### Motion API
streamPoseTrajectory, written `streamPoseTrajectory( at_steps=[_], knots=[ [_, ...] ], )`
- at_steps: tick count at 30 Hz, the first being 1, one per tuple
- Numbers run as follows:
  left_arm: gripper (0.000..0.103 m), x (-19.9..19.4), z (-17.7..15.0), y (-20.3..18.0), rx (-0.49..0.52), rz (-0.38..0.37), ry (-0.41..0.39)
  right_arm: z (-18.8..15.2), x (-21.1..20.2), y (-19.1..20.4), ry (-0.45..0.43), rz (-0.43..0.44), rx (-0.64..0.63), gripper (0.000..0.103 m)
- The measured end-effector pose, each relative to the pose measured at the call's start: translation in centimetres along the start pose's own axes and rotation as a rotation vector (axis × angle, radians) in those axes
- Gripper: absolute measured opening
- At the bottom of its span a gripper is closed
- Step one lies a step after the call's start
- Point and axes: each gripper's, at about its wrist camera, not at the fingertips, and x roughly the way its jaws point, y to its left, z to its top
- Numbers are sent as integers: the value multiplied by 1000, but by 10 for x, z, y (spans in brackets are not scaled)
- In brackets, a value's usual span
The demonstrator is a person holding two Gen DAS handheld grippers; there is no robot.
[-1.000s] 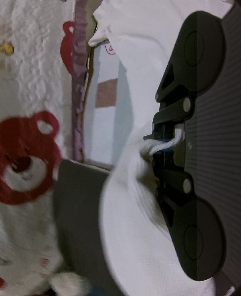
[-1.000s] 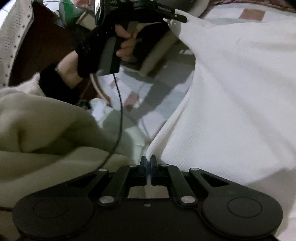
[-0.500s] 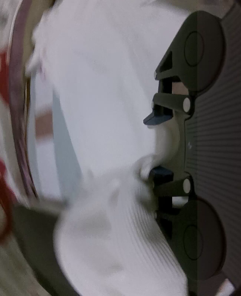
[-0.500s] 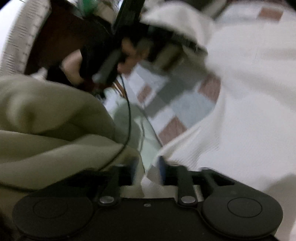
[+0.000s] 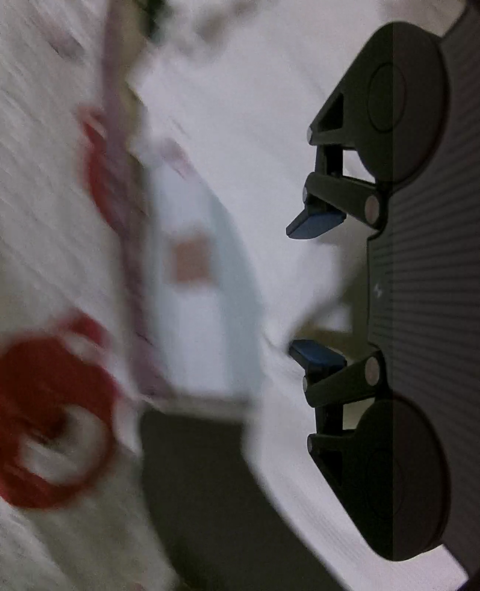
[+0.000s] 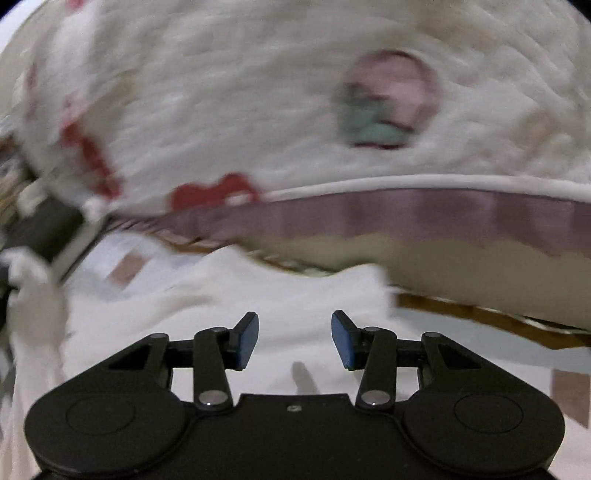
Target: Fold clothes
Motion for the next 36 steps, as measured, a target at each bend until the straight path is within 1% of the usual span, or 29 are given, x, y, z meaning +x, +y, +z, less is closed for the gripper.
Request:
streamPoseTrajectory(
  at_steps=[1,2,3,5,7,9,11,13,14,16,18,20,22,23,25,26,27,28,29,30,31,34,36],
  knots=[
    [59,10,-8,2,2,35,89,2,3,-9,3,-8,25,50],
    [59,17,-18,2,5,27,160,4,6,-17,5,-16,50,50],
    [59,24,-29,3,8,18,231,2,9,-18,12,-22,53,51],
    [58,21,-40,-2,9,-45,288,-2,16,-17,26,-33,53,52],
    [59,1,-37,-10,19,-150,253,-6,23,-16,40,-44,53,53],
    [60,-26,-23,-21,67,-260,161,-4,30,-18,43,-70,30,55],
    [64,-48,-6,-34,170,-361,91,-1,37,-22,43,-81,22,55],
    [72,-53,20,-54,275,-390,-1,3,46,-27,39,-70,37,55],
    [72,-45,32,-65,296,-385,-33,6,50,-29,37,-65,44,56],
    [72,-13,62,-84,308,-396,-58,5,58,-31,73,-53,62,59],
    [72,24,84,-103,281,-398,-80,4,66,-34,111,-40,80,67],
    [72,60,102,-121,257,-400,-95,3,74,-36,149,-28,98,67],
    [72,95,120,-136,207,-393,-116,2,82,-39,187,-15,117,69],
    [72,108,124,-136,151,-406,-115,2,86,-40,206,-9,126,68],
    [72,136,131,-137,39,-430,-112,0,84,-35,168,2,78,42],
    [72,149,135,-138,-17,-442,-111,-1,83,-32,147,7,53,16],
    [73,163,138,-139,-73,-454,-111,-4,73,-28,119,33,37,15],
    [70,162,137,-136,-122,-485,-165,-6,63,-23,91,62,22,14],
    [65,163,138,-133,-160,-538,-165,-9,52,-19,62,91,6,14],
    [39,166,138,-132,-191,-599,-137,-12,42,-14,34,120,-9,14],
    [13,165,139,-133,-197,-643,-114,-15,32,-10,5,148,-24,14],
    [10,138,132,-138,-115,-691,-177,-23,1,4,-81,234,-69,14],
    [10,109,117,-138,-59,-759,-194,-29,-20,13,-138,292,-99,14]
  ],
)
